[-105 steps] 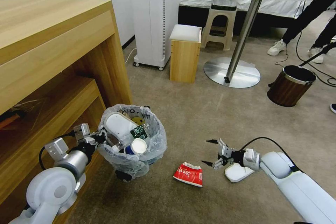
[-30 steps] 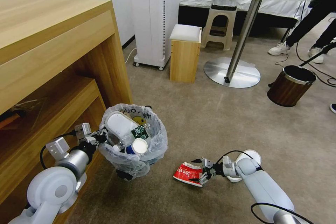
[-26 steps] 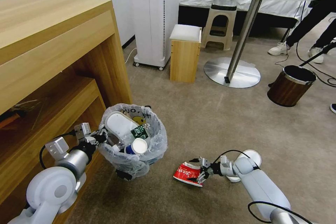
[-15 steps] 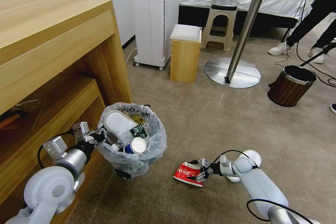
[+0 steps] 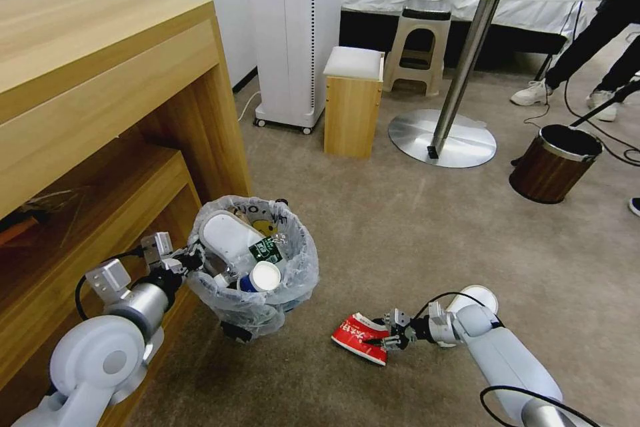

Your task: Pick up the trash bin and place the garbage on the floor into it.

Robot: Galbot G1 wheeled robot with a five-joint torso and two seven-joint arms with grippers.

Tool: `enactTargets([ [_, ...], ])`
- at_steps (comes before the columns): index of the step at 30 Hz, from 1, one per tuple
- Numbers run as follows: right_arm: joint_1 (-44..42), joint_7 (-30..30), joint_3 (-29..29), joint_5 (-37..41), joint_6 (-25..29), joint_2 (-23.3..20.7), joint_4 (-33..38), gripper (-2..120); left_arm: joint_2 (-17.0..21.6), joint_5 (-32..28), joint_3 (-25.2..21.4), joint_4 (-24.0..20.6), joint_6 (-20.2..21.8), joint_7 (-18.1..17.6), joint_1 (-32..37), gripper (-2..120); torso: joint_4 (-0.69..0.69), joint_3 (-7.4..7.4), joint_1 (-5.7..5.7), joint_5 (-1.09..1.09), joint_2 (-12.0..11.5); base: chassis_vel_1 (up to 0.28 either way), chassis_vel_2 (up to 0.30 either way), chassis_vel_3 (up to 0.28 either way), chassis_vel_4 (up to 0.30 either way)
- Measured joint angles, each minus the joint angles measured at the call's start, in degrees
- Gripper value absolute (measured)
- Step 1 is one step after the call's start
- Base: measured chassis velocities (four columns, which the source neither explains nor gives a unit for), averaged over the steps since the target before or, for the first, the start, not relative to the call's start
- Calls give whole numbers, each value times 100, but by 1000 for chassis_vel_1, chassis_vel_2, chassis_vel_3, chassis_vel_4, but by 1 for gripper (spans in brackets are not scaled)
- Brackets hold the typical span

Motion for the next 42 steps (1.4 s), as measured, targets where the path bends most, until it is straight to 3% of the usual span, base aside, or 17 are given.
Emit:
enactTargets([
  [5, 16, 4, 2, 53, 16, -66, 21, 10, 3, -5, -14, 15, -5, 1, -7, 2, 0, 0, 0, 0, 0, 0, 0, 0, 0],
  [9, 6, 46, 3, 115, 32, -121, 75, 1, -15, -1, 16, 20, -5, 3, -32, 2, 0, 0, 0, 0, 0, 0, 0, 0, 0],
  [21, -99, 385, -13, 427, 150, -287, 253, 0, -10, 7, 27, 33, -8, 9, -44, 2, 0, 0, 0, 1, 0, 0, 0, 0, 0],
  [29, -487, 421, -43, 1193, 121, -905, 1582, 0, 22, 17, 43, 33, -9, 9, -56, 2, -1, 0, 0, 0, 0, 0, 0, 0, 0],
  [32, -594, 430, -49, 1822, 91, -1175, 2242, 0, 28, 42, 121, 19, -7, 2, -45, 2, -1, 0, 0, -1, 0, 0, 0, 0, 0],
  [37, -465, 378, 5, 2400, 195, -1318, 2682, 0, 20, 24, 182, -16, 24, -41, -68, 2, 1, 0, 0, 1, 0, 0, 0, 0, 0],
  [42, -269, 574, 31, 3473, 204, -1451, 3255, 0, 96, -27, 265, -54, 41, -60, -25, 2, 0, 0, 0, 0, 0, 0, 0, 0, 0],
])
